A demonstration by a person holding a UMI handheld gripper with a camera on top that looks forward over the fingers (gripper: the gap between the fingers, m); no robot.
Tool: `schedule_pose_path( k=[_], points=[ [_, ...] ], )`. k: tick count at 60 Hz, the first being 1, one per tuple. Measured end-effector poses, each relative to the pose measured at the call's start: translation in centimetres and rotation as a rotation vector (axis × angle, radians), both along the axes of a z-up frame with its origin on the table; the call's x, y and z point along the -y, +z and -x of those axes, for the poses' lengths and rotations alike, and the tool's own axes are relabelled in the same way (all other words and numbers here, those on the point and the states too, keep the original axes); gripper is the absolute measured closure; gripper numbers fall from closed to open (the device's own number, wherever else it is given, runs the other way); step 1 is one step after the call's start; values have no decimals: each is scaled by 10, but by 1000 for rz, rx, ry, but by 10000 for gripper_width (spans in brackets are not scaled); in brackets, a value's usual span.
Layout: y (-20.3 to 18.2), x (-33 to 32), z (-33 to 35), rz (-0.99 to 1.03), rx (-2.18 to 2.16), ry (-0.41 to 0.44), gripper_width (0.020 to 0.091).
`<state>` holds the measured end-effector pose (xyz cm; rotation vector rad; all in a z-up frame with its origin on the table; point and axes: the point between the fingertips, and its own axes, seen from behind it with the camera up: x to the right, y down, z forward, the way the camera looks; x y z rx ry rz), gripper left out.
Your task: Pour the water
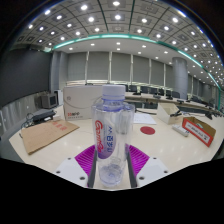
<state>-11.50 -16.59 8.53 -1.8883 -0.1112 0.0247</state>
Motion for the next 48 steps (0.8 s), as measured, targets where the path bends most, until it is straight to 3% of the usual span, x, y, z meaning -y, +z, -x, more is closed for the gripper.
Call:
schedule_pose_path(
  k=[9,16,18,32,48],
  points=[
    [0,0,1,16,14,-6,731],
    [12,-3,22,31,-4,20,731],
    [19,-5,27,28,-8,24,774],
    [87,-47,81,-16,-171,54,775],
    [151,-137,128,33,-746,87,774]
  ],
)
